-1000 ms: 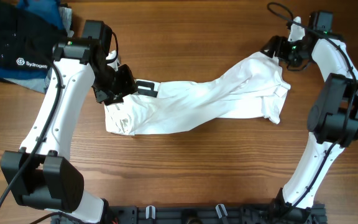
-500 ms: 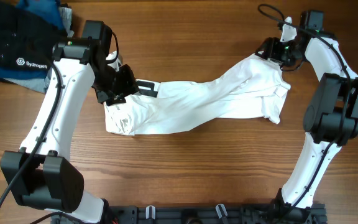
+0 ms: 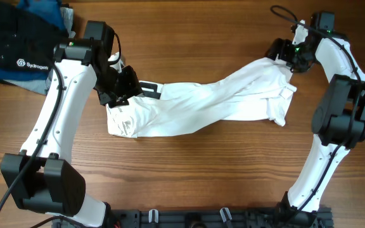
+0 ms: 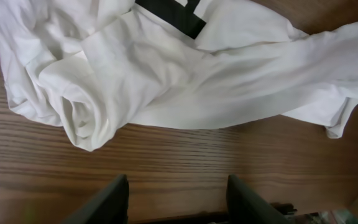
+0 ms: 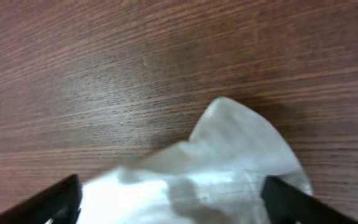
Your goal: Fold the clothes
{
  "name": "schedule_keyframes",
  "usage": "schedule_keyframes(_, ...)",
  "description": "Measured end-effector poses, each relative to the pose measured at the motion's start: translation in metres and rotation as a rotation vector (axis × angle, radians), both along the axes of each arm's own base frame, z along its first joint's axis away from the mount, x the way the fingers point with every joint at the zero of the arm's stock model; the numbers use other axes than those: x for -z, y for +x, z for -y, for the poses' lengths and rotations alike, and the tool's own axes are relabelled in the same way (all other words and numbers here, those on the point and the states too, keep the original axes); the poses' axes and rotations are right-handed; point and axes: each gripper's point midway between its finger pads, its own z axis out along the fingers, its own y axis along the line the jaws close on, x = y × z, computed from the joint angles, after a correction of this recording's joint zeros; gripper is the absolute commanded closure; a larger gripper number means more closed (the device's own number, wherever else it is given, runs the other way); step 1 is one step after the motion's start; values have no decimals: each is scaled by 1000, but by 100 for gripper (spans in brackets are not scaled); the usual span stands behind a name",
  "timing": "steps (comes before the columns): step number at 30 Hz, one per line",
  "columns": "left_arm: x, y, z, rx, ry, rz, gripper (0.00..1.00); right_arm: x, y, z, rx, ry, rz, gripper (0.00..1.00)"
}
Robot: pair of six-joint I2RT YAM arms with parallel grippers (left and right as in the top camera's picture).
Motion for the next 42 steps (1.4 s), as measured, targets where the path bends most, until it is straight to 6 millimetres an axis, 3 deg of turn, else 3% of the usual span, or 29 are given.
schedule_keyframes(2,0,0,0,0,0,0,48,1,-1,1,9,-21,-10,14)
schedule_keyframes(3,0,0,0,0,0,0,48,1,-2,3,14,-29,-17,26)
schedule_keyframes(5,0,0,0,0,0,0,48,4,-5,7,32,-53,-37,64)
schedule_keyframes(7,0,0,0,0,0,0,48,8,-9,15,45,-77,-55,88)
schedule_keyframes(8,0,0,0,0,0,0,48,9,-10,17,51,-84,-60,95)
schedule_keyframes(12,0,0,0,0,0,0,47,14,-15,30,82,-98,-82,95)
schedule_keyframes(26,0,0,0,0,0,1,48,11,-10,27,69,-94,-91,95)
schedule_keyframes(31,0,3,0,0,-2,12,48,-5,5,12,25,-101,-50,95)
schedule_keyframes(33,0,4,1,0,-2,16,48,-24,17,-2,-8,-108,-9,96)
schedule_keyframes(34,0,4,1,0,-2,16,48,-30,20,-6,-19,-111,6,92)
schedule_keyframes(37,-1,4,1,0,-6,16,47,-53,26,-22,-54,-122,55,1)
schedule_keyframes(39,-1,3,3,1,-16,14,48,-65,24,-30,-70,-125,63,0)
schedule_keyframes(42,-2,3,5,3,-30,12,48,-68,16,-32,-79,-124,37,0)
